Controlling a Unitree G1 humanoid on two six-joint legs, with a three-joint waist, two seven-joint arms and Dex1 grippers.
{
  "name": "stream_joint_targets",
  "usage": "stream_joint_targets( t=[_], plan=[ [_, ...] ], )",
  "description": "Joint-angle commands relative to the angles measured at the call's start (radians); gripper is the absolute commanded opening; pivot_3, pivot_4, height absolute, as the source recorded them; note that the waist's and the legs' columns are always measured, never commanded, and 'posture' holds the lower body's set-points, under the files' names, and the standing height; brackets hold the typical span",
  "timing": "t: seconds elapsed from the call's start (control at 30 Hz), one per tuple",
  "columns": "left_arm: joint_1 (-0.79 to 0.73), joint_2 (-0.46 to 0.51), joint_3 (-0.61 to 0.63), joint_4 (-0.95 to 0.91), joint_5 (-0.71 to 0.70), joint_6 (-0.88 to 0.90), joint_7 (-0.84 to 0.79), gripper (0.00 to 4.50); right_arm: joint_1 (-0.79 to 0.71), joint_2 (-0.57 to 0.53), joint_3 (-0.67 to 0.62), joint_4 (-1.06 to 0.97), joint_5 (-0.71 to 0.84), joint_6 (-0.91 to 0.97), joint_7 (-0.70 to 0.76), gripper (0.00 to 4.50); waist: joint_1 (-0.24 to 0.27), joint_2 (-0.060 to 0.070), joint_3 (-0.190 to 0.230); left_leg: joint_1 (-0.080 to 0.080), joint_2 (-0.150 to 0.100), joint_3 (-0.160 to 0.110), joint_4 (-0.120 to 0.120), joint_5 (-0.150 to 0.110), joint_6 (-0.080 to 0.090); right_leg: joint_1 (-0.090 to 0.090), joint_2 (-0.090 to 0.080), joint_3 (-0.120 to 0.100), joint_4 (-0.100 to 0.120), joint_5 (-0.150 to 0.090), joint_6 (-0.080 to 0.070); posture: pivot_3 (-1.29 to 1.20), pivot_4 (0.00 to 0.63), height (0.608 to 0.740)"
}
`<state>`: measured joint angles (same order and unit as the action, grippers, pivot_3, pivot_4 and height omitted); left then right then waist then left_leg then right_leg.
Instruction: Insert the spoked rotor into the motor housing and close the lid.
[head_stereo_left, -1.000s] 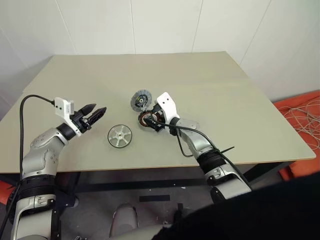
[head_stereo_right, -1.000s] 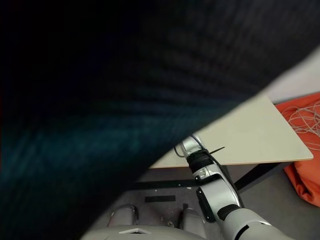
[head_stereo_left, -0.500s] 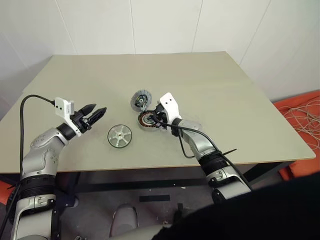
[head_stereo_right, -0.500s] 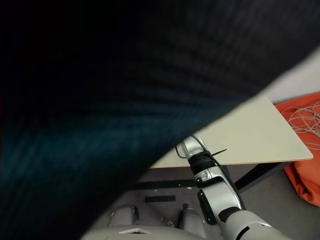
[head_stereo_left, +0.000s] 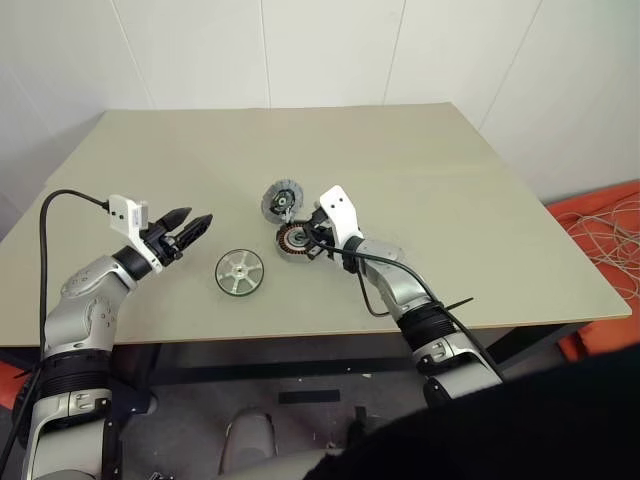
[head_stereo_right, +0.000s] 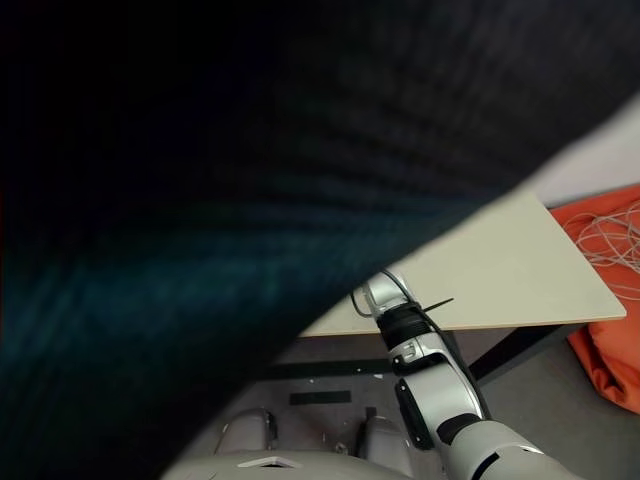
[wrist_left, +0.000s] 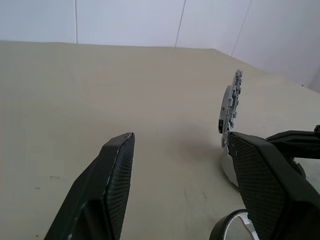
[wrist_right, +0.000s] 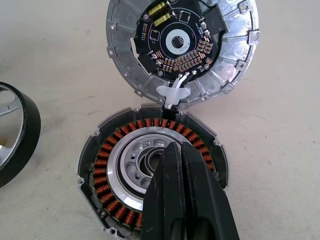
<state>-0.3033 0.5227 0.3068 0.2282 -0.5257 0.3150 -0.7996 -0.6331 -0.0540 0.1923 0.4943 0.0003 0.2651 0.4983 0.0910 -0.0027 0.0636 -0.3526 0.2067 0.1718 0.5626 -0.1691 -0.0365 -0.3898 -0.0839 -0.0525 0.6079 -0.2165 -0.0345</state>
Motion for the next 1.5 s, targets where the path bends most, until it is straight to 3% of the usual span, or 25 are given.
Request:
stream_joint_targets(
  t=[0.03,1.5],
  plan=[
    [-0.004,0.011,0.009,-0.036,-0.001,-0.009,0.001,3.17,-0.007,0.006,0.009,-0.030,-0.004,-0.011,-0.001,0.05,0.000,0.000,0.000,0.000,0.000,0.000,0.000,0.000,0.000,0.000,0.000,0.000,0.000,0.000,0.000,0.00,0.000,0.740],
    [-0.020,0.017,0.007,-0.018,-0.001,-0.013,-0.003,3.17,-0.063,0.044,0.000,0.006,-0.015,-0.049,0.004,0.05,-0.002,0.000,0.000,0.000,0.000,0.000,0.000,0.000,0.000,0.000,0.000,0.000,0.000,0.000,0.000,0.00,0.000,0.740]
  ],
)
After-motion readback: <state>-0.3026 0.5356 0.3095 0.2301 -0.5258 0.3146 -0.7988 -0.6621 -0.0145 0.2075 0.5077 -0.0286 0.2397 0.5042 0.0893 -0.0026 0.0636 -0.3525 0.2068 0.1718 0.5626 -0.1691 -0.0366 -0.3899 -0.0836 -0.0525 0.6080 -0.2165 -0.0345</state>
